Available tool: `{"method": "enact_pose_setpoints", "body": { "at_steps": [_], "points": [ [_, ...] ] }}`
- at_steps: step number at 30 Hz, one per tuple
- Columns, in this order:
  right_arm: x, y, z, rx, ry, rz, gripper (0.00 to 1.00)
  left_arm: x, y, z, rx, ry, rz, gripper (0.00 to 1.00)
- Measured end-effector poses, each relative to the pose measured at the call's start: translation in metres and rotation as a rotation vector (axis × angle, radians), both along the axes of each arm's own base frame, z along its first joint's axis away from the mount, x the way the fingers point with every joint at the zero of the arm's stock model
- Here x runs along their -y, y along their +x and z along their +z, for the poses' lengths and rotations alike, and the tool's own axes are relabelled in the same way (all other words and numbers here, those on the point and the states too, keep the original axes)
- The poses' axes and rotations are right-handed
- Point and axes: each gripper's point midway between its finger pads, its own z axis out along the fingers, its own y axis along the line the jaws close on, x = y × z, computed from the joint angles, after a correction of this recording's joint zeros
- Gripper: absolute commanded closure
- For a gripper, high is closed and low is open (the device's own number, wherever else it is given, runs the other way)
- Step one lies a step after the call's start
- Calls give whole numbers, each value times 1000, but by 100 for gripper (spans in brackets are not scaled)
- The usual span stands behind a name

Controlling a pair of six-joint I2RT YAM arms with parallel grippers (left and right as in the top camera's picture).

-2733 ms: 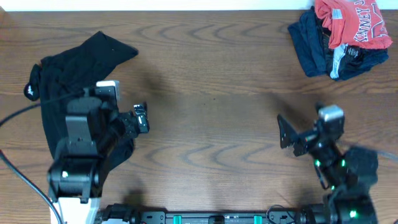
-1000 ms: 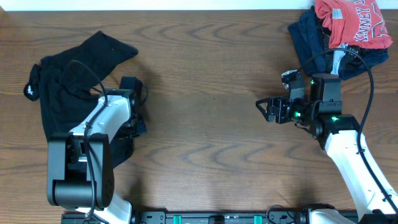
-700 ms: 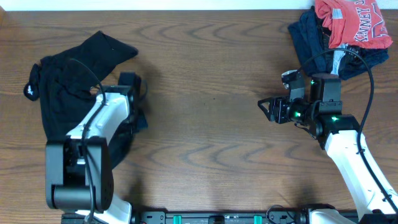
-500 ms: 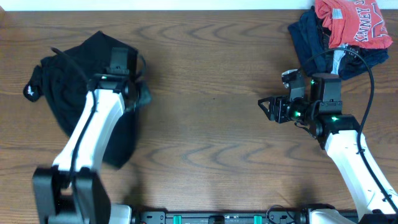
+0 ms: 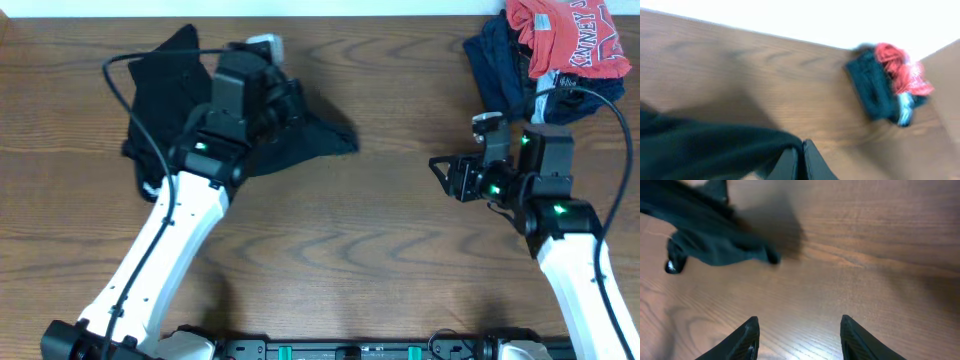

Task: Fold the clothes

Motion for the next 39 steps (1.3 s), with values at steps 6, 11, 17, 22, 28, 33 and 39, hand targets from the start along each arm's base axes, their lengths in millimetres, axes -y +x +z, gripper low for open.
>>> {"method": "enact_pose_setpoints", "body": {
  "at_steps": [6,11,17,22,28,33,39],
  "points": [
    [8,-16,13,7,-2,-30,51,45,-10,27,104,-60,-92,94],
    [25,-26,18,-2,-15,-102,50,85,-28,30,142,-53,-155,94],
    [47,-39,25,-2,-33,-194,50,130,-27,4,164,-24,-204,94],
    [56,-42,26,2,-53,-232,52,156,-4,-35,174,-12,-209,39],
    [60,-42,25,-3,-64,-253,55,154,-1,-91,84,106,-230,2],
    [60,-41,27,0,-63,-261,58,95,-16,-100,-66,236,-191,2],
    [61,-37,22,-17,-66,-262,57,-28,-54,-36,-155,279,-2,2]
  ]
}}
